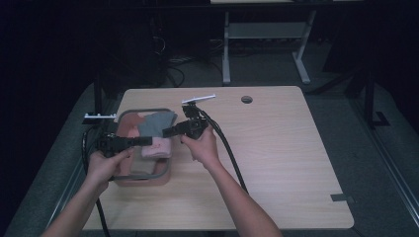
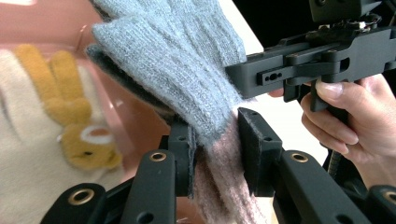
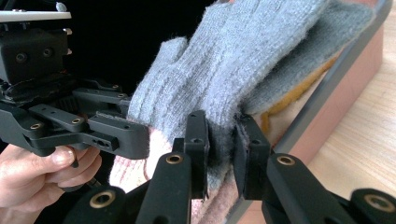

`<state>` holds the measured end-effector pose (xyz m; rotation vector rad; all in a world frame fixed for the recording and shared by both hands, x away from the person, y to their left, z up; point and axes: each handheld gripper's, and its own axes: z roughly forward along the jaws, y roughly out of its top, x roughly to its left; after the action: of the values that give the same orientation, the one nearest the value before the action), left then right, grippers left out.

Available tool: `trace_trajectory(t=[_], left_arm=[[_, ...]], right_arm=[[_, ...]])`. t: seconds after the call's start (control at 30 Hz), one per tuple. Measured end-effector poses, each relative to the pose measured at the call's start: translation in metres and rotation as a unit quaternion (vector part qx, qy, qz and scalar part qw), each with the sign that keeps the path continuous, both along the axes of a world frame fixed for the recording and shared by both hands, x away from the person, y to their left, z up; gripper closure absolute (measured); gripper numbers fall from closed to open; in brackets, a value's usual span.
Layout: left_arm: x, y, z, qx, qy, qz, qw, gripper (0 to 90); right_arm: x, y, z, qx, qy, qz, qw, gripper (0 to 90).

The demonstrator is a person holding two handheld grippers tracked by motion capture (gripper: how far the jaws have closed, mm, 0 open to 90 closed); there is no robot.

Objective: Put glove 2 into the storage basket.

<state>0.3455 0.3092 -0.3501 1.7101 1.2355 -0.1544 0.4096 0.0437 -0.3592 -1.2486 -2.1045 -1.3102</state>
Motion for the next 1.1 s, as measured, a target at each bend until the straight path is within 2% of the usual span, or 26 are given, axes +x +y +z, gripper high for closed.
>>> trace_trajectory(t=[0.33,0.5,0.83,1.1], left_arm=[[-0.001,0.013,-0.002,0.008,0.004,0.011,0.9999,68.4],[-0.001,0.018,-0.005,0.014,0.01,0.02,0.9997,68.4],[0.001,0.026,-0.012,0.042,0.016,0.027,0.9986,68.4],[0.0,0.028,-0.017,0.054,0.02,0.03,0.9979,68.3]], right_arm=[[0.003,0.015,-0.001,-0.006,0.006,0.004,1.0,77.0],[0.006,0.022,-0.006,-0.006,0.011,0.01,0.9999,77.0],[0.012,0.037,-0.019,-0.018,0.022,0.015,0.9995,77.0],[0.013,0.044,-0.025,-0.027,0.027,0.02,0.9991,76.8]])
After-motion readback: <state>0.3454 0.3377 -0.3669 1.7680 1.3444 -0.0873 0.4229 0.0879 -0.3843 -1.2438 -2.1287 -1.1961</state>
